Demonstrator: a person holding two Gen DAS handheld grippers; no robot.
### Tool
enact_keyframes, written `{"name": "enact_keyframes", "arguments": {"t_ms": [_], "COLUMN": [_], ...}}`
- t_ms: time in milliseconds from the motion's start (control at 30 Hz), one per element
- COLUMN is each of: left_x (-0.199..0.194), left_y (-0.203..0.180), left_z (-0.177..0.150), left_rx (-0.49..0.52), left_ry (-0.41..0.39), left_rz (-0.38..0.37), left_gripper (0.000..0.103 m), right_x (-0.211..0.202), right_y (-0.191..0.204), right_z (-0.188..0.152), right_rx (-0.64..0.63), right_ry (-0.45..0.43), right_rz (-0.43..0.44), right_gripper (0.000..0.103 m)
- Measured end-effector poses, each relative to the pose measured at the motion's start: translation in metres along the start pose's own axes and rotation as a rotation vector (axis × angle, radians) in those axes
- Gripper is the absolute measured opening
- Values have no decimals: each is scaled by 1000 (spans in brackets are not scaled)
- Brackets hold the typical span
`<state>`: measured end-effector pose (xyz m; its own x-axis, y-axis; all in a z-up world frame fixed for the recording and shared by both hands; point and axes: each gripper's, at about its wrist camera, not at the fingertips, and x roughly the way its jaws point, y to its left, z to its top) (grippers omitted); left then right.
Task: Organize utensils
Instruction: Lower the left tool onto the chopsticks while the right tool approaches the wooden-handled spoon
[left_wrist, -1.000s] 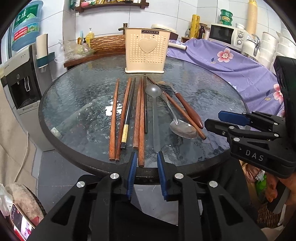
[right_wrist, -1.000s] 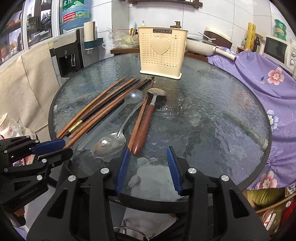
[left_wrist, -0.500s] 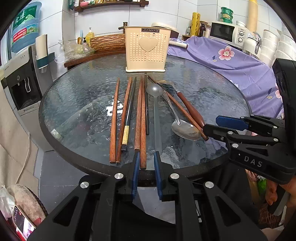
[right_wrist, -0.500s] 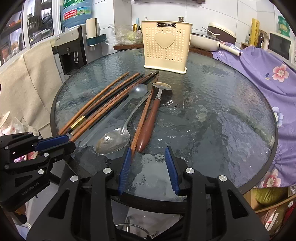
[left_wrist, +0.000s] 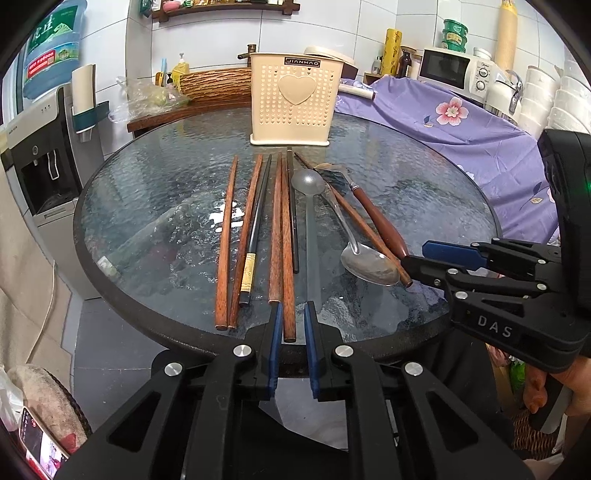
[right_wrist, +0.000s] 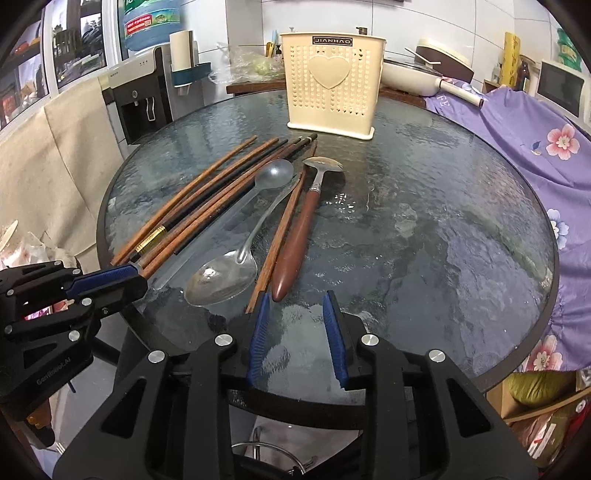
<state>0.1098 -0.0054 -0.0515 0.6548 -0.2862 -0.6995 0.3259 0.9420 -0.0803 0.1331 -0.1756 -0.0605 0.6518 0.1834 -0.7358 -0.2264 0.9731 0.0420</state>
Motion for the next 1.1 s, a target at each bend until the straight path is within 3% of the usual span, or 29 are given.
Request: {"name": "enact_keyframes", "arguments": {"t_ms": [400,733,1100], "left_x": [5,7,6], "left_y": [-4,-13,-10], "left_z": [4,7,5], "left_rx": [10,70,57], "left_ry": [-2,52,36], "left_rz": [3,38,49], "left_gripper": [12,11,7], "right_x": [9,12,8], "right_y": [3,1,-2], "right_z": [10,16,8], "right_rx": [7,-13,-11], "right_ry": [10,59,3], "right_rz": [-23,-26,-11], "right_gripper": [29,15,15]}}
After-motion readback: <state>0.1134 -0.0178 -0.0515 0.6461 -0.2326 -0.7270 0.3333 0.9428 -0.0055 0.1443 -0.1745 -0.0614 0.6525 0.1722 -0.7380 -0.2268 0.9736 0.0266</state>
